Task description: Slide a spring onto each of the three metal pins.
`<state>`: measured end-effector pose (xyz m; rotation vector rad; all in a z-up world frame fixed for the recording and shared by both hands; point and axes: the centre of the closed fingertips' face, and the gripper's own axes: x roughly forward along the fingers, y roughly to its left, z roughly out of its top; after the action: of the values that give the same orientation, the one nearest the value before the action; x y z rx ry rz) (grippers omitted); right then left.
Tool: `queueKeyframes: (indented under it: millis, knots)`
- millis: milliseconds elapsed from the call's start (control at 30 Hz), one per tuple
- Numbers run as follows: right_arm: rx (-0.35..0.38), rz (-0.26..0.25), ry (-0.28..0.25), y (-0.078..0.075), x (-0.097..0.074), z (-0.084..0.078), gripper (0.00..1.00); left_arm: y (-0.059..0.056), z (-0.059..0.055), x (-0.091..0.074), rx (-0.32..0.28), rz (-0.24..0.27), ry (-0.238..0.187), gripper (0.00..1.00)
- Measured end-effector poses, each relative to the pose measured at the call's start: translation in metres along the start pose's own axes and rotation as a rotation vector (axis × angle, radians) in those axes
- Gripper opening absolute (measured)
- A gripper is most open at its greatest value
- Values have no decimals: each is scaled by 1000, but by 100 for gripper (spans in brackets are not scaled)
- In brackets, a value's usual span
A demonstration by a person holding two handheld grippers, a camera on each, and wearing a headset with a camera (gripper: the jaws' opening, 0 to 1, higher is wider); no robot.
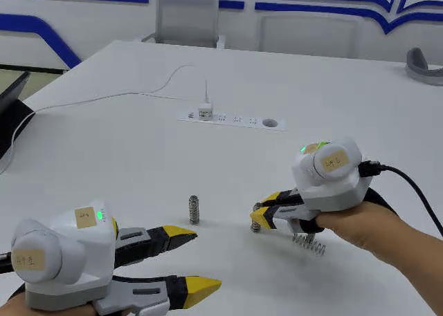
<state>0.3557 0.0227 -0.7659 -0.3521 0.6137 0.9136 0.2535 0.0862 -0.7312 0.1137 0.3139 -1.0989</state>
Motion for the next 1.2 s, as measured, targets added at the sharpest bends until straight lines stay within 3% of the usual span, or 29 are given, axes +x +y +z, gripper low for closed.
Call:
queueKeyframes:
  millis: [300, 600, 1200]
  knots:
    - [-12, -9, -3, 1, -4, 1, 16, 0, 2, 0, 3, 1, -4, 47]
    - [-31, -26, -32, 4, -21, 8, 17, 0, 3, 0, 6, 1, -5, 47]
    - [-37, -32, -55, 16, -53, -4, 17, -1, 4, 2, 10, -4, -8, 47]
